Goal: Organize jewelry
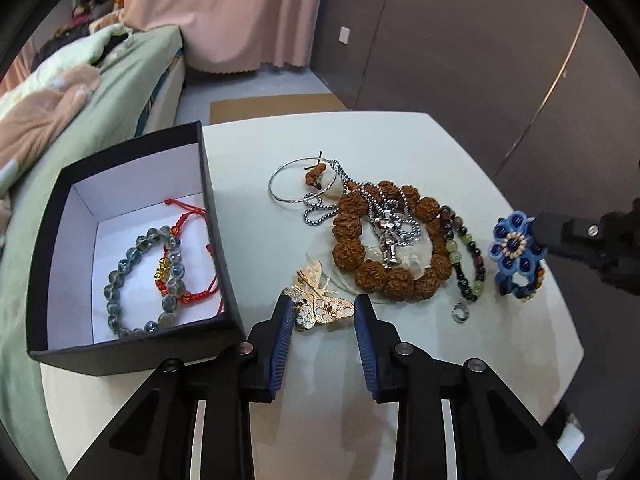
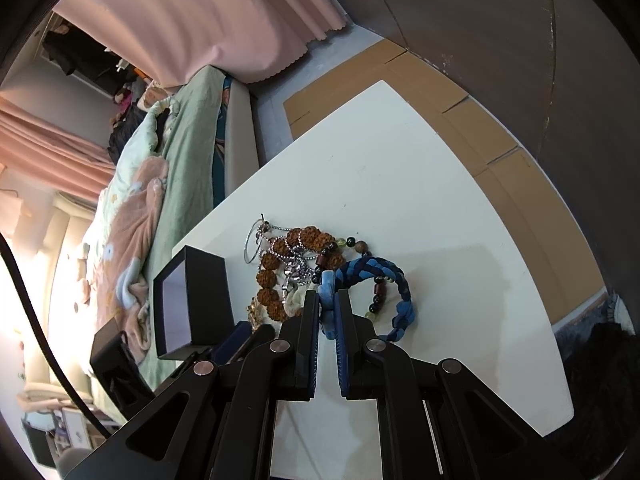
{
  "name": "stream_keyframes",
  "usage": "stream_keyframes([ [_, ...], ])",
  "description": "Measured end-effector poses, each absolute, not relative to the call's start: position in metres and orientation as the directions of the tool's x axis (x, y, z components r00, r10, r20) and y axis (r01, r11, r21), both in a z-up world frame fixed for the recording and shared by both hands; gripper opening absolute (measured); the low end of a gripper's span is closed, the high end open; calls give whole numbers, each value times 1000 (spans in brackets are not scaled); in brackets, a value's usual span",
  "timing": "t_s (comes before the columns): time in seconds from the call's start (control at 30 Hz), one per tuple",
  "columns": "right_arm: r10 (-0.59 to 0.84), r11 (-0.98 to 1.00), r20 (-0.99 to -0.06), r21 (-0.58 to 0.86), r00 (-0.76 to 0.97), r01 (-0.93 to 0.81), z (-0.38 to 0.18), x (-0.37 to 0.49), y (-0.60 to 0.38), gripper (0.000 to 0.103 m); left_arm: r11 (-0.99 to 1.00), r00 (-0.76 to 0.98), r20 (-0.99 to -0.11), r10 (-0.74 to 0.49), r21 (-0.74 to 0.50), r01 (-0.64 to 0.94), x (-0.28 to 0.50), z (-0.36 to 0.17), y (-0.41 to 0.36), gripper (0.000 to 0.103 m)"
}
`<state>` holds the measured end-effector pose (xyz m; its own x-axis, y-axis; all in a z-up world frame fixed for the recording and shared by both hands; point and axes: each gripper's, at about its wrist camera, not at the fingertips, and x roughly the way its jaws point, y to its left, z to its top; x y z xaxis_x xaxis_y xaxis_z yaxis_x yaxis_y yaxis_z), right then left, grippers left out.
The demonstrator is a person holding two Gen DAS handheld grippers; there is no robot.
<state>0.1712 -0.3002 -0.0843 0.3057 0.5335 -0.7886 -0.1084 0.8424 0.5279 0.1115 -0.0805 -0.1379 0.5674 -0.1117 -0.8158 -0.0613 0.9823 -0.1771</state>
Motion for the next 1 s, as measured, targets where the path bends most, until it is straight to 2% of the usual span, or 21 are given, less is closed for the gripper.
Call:
stream_keyframes([
  [0.43,564,822,-761,555,320,-129,-78,160,-295,9,969,598,-786,-160,-241,-57,96,-112,-73,32],
  [0.73,670,737,-655,644,349,-204,-60,152,-276,9,951,683,-704,-195,-306,-44,81,-65,-56,32],
  [1.0,736,670,-576,698,357,-254,-50,147,-255,9,942,726,-668,-166,-326,-84,77,-44,-26,32],
])
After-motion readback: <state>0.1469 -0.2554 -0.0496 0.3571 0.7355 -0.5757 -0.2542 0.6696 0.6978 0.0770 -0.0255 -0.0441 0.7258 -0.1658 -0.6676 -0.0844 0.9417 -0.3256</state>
